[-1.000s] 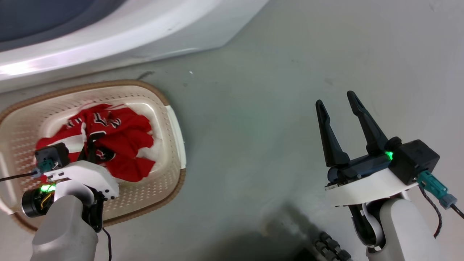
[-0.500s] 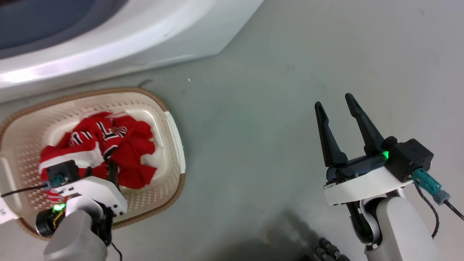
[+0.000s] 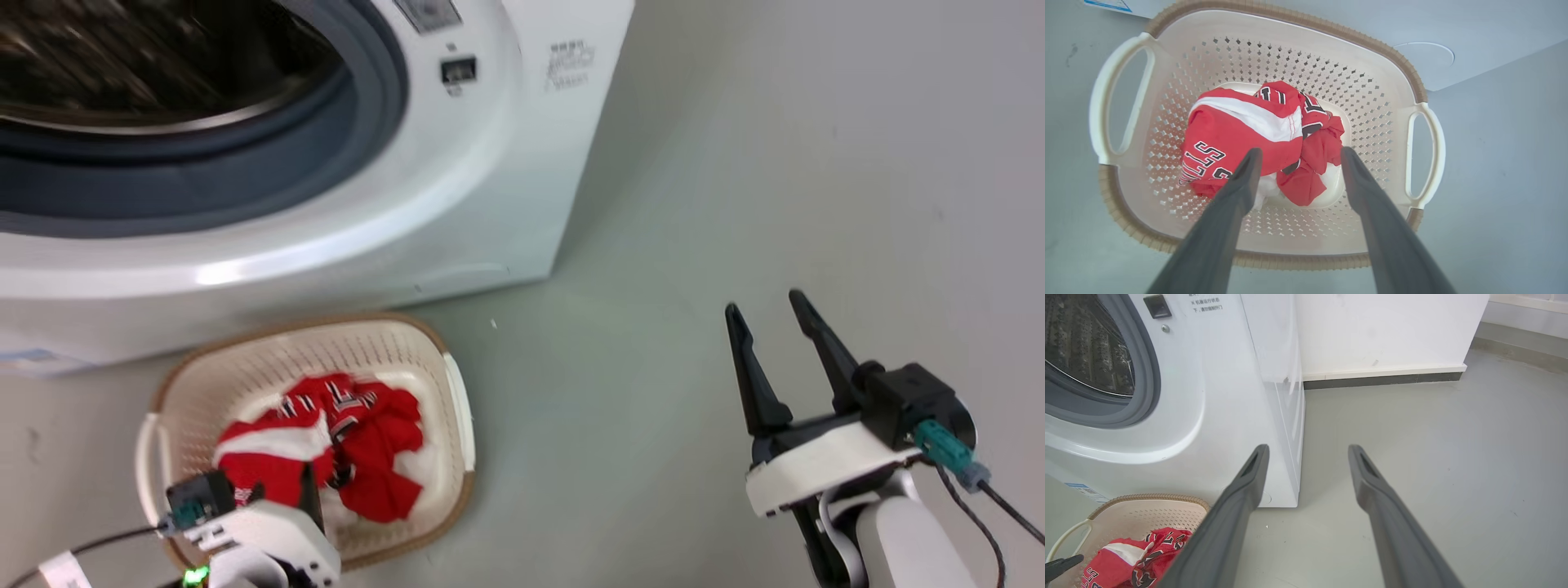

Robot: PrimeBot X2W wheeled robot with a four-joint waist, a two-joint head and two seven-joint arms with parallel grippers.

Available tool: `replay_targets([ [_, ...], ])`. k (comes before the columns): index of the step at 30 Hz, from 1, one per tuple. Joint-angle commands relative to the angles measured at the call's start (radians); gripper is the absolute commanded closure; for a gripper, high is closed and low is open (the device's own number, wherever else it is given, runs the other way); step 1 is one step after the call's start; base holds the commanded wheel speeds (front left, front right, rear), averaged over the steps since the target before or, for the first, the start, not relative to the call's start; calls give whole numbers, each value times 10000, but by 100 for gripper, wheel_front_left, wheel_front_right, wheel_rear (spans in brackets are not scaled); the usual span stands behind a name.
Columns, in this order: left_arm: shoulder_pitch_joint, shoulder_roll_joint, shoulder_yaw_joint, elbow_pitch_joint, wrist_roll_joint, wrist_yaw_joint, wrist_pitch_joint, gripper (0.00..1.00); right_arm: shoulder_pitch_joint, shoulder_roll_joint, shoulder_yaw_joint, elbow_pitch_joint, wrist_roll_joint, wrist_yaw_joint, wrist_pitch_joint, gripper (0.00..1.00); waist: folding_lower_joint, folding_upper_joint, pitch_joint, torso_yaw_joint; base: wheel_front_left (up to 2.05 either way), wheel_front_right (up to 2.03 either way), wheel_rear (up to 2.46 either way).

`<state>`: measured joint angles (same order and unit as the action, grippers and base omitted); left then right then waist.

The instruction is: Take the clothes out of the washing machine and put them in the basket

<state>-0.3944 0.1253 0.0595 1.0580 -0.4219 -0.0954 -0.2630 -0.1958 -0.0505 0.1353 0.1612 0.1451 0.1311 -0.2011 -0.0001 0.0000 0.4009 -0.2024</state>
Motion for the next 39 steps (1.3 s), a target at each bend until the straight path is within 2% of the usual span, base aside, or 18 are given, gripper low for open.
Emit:
replay_targets([
  [1,350,-91,53,-177,119,40,-26,0,264,7,-95,-50,-74,-7,68,0,1,0,-1120,551,0,0,0],
  [7,1181,-382,180,-1344,667,62,-26,0,832,9,-397,-263,-215,-7,350,0,1,0,-1955,1013,0,0,0],
  [15,1881,-599,247,-3684,1512,23,-24,0,1394,10,-679,-520,-368,-7,607,0,1,0,-2794,1542,0,0,0],
  [26,2674,-532,-136,-7339,2949,100,-28,0,2052,10,-909,-824,-474,-7,880,0,1,0,-3768,1714,0,0,0],
  [32,3208,-427,-309,-8321,3291,248,-14,0,2356,10,-1036,-958,-484,-7,912,0,1,0,-4133,1787,0,0,0],
  [39,4164,-308,-371,-9251,3303,400,590,0,2684,10,-1072,-1069,-531,-7,946,0,1,0,-4406,1836,0,0,0],
])
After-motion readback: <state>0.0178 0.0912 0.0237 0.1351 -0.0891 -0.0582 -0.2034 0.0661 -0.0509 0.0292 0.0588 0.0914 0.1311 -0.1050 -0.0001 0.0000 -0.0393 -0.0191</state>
